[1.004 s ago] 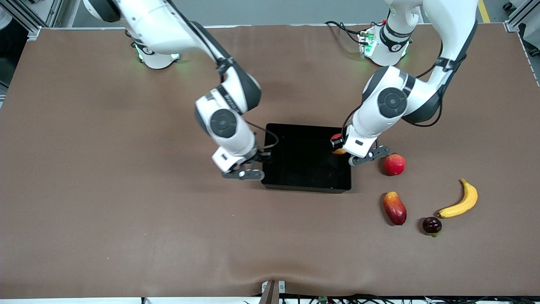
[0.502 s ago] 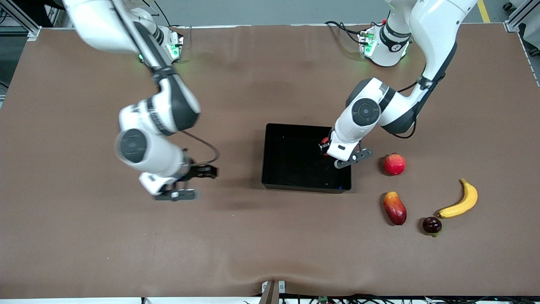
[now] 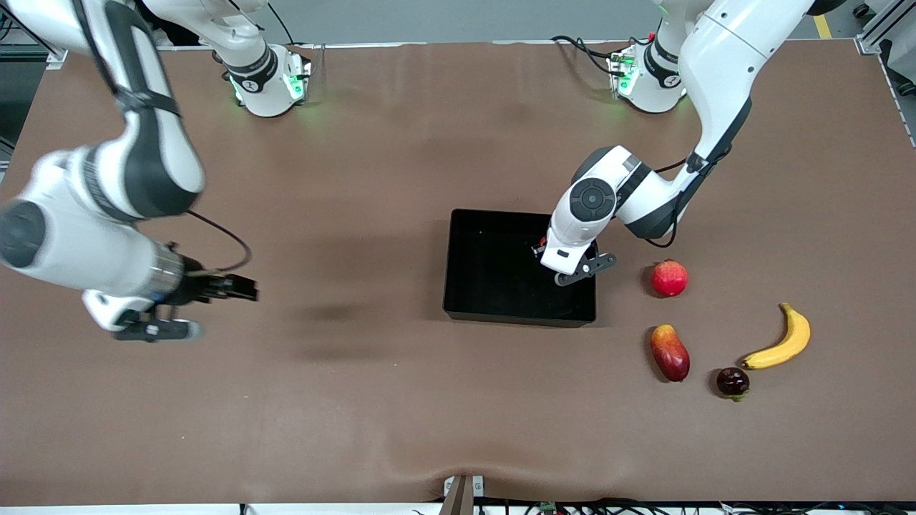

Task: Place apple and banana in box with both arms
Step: 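Lower the apple into the tray and open the left gripper while the right gripper withdraws, then move the left gripper from the tray to the yellow banana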

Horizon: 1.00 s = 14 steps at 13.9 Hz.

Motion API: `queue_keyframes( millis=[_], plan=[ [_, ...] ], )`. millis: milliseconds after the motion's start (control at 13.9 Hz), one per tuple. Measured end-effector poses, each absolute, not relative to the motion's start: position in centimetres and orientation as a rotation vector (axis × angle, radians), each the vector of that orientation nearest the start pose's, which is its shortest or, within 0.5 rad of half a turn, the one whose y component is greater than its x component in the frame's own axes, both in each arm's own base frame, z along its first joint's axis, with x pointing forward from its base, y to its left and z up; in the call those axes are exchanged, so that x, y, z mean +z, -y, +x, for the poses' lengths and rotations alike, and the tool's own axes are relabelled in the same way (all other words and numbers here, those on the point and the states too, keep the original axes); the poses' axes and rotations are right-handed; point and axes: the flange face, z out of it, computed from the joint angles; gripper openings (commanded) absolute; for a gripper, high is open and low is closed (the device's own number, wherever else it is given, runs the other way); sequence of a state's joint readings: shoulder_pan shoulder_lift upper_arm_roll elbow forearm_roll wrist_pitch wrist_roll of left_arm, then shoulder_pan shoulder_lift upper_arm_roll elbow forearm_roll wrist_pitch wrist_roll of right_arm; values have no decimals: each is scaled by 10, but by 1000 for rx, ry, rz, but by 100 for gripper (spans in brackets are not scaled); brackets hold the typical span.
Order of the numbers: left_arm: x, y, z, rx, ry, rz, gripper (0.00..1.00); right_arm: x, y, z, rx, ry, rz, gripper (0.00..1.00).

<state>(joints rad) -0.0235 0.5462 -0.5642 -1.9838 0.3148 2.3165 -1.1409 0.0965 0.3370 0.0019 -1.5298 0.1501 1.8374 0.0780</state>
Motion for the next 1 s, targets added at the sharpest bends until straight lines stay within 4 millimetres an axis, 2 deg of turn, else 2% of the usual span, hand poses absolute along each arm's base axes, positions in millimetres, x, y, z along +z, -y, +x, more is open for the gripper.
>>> queue_keyframes(
  millis=[215, 358, 430, 645, 789, 860, 1004],
  plan=[
    [232, 322, 520, 139, 602, -3067, 100, 514, -45, 639, -7, -73, -3010, 100],
    [263, 319, 542, 104, 627, -3046, 100, 539, -34, 627, -31, -90, -3009, 100],
    [288, 316, 554, 97, 641, -3014, 100, 550, -30, 622, -41, -94, -3012, 100],
    [384, 298, 588, 80, 605, -2951, 100, 585, -7, 601, -63, -123, -3037, 100],
    [433, 267, 604, 69, 573, -2940, 100, 611, 11, 582, -72, -135, -3044, 100],
    [447, 245, 612, 69, 562, -2941, 100, 622, 16, 572, -64, -142, -3046, 100],
    [460, 183, 627, 113, 510, -2951, 100, 639, 24, 556, -60, -155, -3057, 100]
  ],
)
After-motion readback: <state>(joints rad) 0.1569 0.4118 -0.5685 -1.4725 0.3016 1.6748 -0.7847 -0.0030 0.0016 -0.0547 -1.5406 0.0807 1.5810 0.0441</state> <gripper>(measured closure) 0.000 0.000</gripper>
